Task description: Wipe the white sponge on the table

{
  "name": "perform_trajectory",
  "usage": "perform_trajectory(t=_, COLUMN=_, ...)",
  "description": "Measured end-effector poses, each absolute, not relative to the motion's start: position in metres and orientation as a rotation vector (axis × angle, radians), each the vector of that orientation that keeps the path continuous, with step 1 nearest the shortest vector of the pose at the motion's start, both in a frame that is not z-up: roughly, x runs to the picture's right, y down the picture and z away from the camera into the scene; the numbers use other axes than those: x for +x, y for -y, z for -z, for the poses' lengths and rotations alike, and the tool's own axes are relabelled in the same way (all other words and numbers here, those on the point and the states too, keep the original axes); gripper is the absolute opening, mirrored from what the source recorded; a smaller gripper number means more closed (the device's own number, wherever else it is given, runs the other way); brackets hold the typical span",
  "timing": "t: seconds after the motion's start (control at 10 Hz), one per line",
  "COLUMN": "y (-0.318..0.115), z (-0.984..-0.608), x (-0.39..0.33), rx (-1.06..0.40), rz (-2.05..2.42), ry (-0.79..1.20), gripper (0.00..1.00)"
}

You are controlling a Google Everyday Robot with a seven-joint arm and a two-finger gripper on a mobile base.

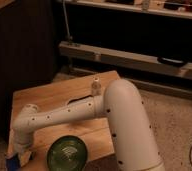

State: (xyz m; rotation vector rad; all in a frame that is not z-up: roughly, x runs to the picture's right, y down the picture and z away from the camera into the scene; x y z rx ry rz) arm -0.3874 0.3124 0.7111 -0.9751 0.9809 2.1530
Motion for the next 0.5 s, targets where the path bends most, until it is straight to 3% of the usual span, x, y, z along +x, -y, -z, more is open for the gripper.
perform_trajectory(t=0.5, y=-0.280, z=-0.742, x=-0.391, rx=-0.916, rz=-2.201, ry=-0.954, gripper=0.46)
